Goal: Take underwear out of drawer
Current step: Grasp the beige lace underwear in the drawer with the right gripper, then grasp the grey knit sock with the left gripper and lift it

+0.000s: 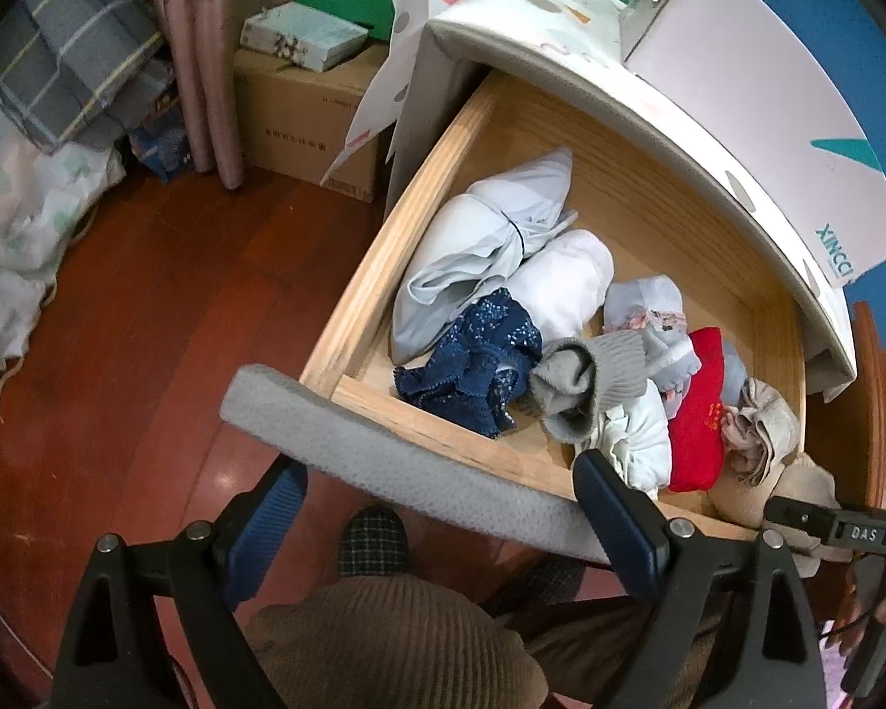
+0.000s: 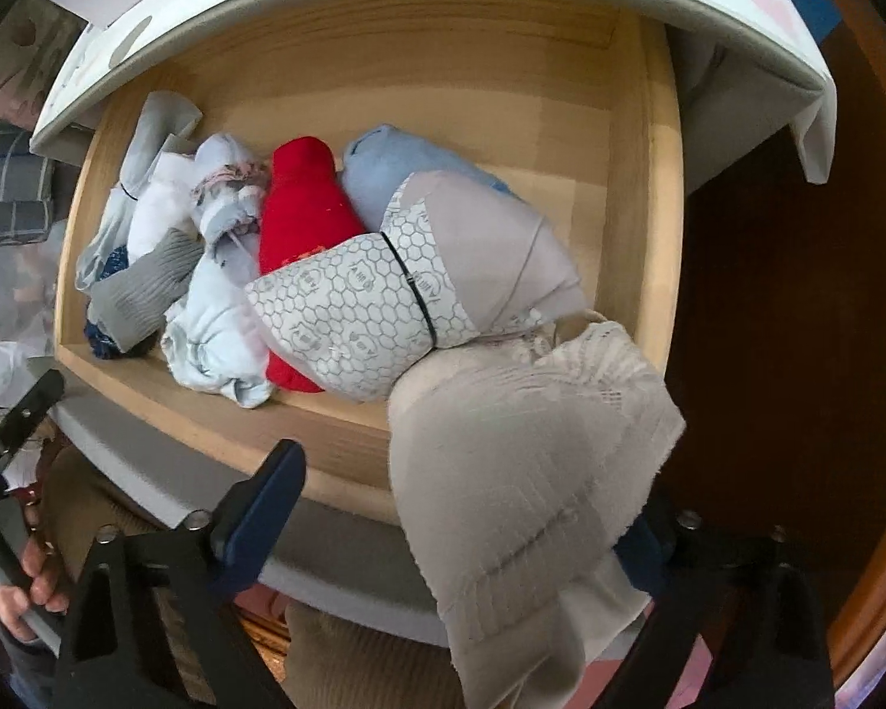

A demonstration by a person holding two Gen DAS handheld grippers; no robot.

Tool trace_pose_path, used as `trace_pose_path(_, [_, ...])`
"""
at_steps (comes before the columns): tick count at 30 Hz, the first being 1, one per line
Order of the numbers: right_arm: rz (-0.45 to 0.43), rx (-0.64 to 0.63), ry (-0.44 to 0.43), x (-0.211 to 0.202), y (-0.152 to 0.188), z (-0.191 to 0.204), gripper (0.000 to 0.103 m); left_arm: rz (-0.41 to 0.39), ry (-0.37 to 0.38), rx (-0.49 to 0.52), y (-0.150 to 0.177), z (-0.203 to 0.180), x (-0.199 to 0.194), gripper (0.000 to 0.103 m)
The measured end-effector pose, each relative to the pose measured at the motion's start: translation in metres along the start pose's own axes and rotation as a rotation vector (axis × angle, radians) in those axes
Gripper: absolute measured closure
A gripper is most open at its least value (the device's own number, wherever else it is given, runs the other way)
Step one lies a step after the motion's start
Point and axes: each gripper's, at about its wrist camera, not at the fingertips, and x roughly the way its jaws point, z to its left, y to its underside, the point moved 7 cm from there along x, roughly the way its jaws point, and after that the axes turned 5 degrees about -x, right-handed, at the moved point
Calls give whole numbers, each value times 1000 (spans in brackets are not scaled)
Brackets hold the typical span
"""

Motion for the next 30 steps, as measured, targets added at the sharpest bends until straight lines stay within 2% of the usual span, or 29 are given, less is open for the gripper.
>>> trace_pose_path(2, [-2, -8, 9, 2, 0, 1, 21, -22, -26, 34, -1, -1, -8, 9])
trace_pose_path(3, [-1, -12, 10, 3, 1, 1, 27, -32, -39, 51, -1, 0, -12, 9])
trace_pose_path(7, [-5, -36, 41, 9, 8, 0, 34, -122, -102, 159, -6, 0, -38, 9])
trace_pose_path(12, [-23, -36, 82, 20, 16, 4, 43, -154, -97, 208, -23, 1, -57, 9])
trace_pose_path(16, [-67, -9, 78, 22, 22, 3, 48, -127, -49, 221, -35, -2, -59, 9])
trace_pose_path(22, [-101, 42, 62, 29, 36, -1, 50, -53, 20, 360, -37, -42, -48, 9])
trace_pose_path(26, [-101, 61, 49, 31, 36, -3, 50, -9, 14, 463, -37, -70, -32, 9])
trace_pose_path(30, [-92, 70, 42, 36, 38, -6, 50, 52, -1, 514, -34, -91, -9, 9])
